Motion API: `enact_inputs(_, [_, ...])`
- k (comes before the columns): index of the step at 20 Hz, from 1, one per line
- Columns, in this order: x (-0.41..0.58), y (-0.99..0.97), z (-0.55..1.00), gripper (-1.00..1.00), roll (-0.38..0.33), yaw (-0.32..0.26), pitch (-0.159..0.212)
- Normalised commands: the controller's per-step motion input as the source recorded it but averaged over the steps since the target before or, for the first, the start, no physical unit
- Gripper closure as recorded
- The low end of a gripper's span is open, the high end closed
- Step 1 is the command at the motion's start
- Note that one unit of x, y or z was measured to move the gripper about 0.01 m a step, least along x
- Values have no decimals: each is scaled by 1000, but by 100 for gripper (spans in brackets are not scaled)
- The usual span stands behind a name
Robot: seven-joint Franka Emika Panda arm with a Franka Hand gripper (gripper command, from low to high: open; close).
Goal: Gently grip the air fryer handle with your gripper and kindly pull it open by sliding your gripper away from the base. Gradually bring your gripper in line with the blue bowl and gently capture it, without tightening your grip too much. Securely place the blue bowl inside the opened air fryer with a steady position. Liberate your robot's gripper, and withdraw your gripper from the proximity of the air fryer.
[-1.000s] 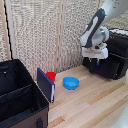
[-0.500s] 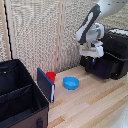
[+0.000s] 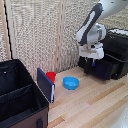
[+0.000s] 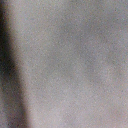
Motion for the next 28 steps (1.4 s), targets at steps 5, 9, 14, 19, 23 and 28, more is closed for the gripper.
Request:
enact_inputs(5, [51, 638, -291, 100, -58, -1, -42])
enact_inputs(9, [177, 798, -174, 100, -46, 0, -8])
enact_inputs(14, [333, 618, -99, 100, -25, 0, -2])
enact_inputs(19, [249, 178, -146, -100, -54, 12, 7])
enact_inputs(23, [40, -152, -181, -100, -11, -28, 47])
enact_inputs(28, [23, -13, 141, -100, 51, -20, 110])
